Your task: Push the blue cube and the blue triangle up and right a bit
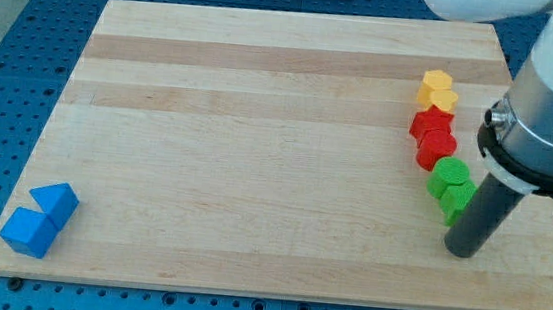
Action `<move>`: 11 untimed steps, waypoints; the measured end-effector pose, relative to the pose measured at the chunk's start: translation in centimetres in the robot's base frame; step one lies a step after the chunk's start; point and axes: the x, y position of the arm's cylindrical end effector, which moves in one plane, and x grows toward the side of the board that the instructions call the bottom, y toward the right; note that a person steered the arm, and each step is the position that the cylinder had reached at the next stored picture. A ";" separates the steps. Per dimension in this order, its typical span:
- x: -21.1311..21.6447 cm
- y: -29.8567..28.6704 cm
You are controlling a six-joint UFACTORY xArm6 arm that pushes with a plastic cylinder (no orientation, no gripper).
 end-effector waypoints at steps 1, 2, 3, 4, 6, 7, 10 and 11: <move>-0.8 0.0; -1.5 -0.2; -1.4 -2.4; -2.5 -7.9; -11.5 -16.2; -12.0 -12.9; -11.9 -5.7; -11.9 -12.0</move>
